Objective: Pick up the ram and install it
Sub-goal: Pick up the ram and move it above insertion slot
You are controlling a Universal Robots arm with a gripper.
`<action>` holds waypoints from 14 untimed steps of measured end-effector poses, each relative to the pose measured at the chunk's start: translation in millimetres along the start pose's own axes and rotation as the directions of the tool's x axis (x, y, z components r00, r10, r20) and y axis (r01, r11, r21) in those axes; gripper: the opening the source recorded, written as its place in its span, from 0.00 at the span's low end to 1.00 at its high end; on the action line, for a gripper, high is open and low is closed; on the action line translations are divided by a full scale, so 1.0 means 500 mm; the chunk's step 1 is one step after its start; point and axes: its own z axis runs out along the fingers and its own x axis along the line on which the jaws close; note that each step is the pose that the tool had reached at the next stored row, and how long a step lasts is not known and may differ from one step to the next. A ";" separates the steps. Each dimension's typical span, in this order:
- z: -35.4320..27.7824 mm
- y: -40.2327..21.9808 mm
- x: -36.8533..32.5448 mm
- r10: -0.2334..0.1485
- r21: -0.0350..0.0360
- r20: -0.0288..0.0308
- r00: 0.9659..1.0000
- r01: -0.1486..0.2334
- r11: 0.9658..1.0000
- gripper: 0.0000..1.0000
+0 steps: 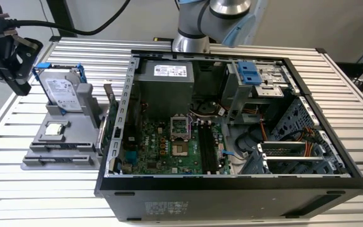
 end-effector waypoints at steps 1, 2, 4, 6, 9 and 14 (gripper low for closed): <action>0.000 0.000 0.000 0.000 0.000 0.000 1.000 0.000 1.000 0.00; 0.000 0.000 0.000 0.000 0.000 0.000 1.000 0.000 1.000 0.00; 0.000 0.000 0.000 -0.006 0.000 0.000 1.000 0.006 1.000 0.00; 0.000 0.000 0.000 -0.021 -0.001 -0.001 1.000 0.021 1.000 0.00; -0.001 0.000 0.000 -0.050 -0.001 -0.003 0.999 0.050 0.999 0.00; -0.003 0.000 0.000 -0.115 -0.003 -0.006 0.993 0.115 0.993 0.00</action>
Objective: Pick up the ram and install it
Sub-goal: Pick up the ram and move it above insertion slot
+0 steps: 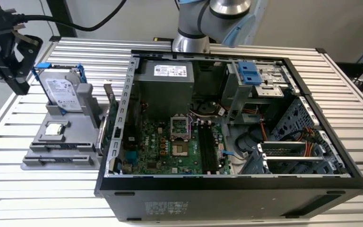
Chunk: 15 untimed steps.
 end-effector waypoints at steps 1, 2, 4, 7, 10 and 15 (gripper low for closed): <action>0.000 0.000 0.000 -0.015 0.000 -0.001 1.000 0.015 1.000 0.00; 0.000 0.000 0.000 -0.031 -0.001 -0.002 1.000 0.031 1.000 0.00; -0.001 0.000 0.000 -0.063 -0.001 -0.003 0.998 0.063 0.998 0.00; -0.002 0.000 0.000 -0.111 -0.002 -0.006 0.994 0.111 0.994 0.00; -0.003 0.000 0.000 -0.160 -0.004 -0.008 0.987 0.160 0.987 0.00; -0.003 0.000 0.000 -0.240 -0.006 -0.012 0.971 0.240 0.971 0.00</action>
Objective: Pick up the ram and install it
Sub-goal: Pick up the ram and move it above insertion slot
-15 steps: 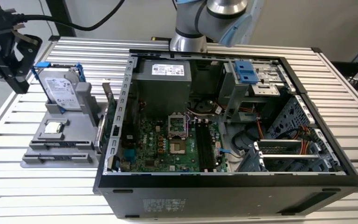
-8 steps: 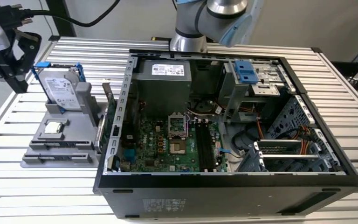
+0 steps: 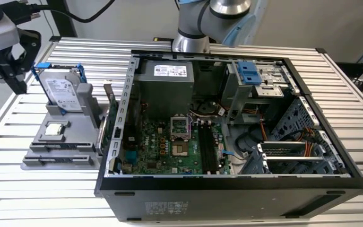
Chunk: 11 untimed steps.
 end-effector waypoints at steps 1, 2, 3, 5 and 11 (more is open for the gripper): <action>0.000 0.000 0.000 -0.018 0.000 -0.001 1.000 0.018 1.000 0.00; 0.000 0.000 0.000 -0.034 -0.001 -0.002 0.999 0.034 0.999 0.00; 0.000 0.000 0.000 -0.051 -0.001 -0.003 0.999 0.051 0.999 0.00; -0.001 0.000 0.000 -0.084 -0.002 -0.004 0.996 0.084 0.996 0.00; -0.002 0.000 0.000 -0.184 -0.004 -0.009 0.983 0.184 0.983 0.00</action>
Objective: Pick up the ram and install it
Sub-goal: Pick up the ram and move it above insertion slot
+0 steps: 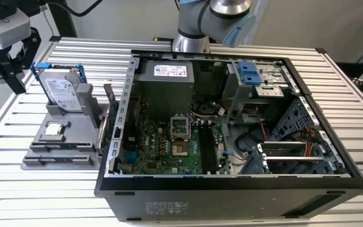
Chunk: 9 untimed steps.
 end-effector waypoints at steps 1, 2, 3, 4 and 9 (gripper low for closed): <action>0.000 0.000 0.000 -0.016 0.000 -0.001 1.000 0.016 1.000 0.00; 0.000 0.000 0.000 -0.032 -0.001 -0.002 0.999 0.032 0.999 0.00; 0.000 0.000 0.000 -0.048 -0.001 -0.002 0.999 0.048 0.999 0.00; -0.001 0.000 0.000 -0.064 -0.001 -0.003 0.998 0.064 0.998 0.00; -0.003 0.001 0.000 -0.144 -0.003 -0.007 0.990 0.144 0.990 0.00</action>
